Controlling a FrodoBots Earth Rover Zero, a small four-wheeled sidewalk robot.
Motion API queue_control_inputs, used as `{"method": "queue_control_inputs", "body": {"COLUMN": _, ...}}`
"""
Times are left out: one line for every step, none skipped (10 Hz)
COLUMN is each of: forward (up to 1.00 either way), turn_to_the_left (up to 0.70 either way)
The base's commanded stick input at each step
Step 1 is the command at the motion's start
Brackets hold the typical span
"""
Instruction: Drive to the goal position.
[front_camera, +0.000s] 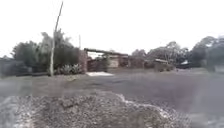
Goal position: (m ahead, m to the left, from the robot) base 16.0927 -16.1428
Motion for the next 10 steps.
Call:
{"method": "queue_control_inputs", "body": {"forward": 0.7, "turn_to_the_left": -0.35}}
{"method": "queue_control_inputs", "body": {"forward": 0.7, "turn_to_the_left": -0.35}}
{"method": "queue_control_inputs", "body": {"forward": 0.7, "turn_to_the_left": -0.35}}
{"method": "queue_control_inputs", "body": {"forward": 0.7, "turn_to_the_left": -0.35}}
{"method": "queue_control_inputs", "body": {"forward": 0.7, "turn_to_the_left": -0.35}}
{"method": "queue_control_inputs", "body": {"forward": 0.7, "turn_to_the_left": -0.35}}
{"method": "queue_control_inputs", "body": {"forward": 0.7, "turn_to_the_left": -0.35}}
{"method": "queue_control_inputs", "body": {"forward": 0.7, "turn_to_the_left": -0.35}}
{"method": "queue_control_inputs", "body": {"forward": 0.7, "turn_to_the_left": -0.35}}
{"method": "queue_control_inputs", "body": {"forward": 0.7, "turn_to_the_left": -0.35}}
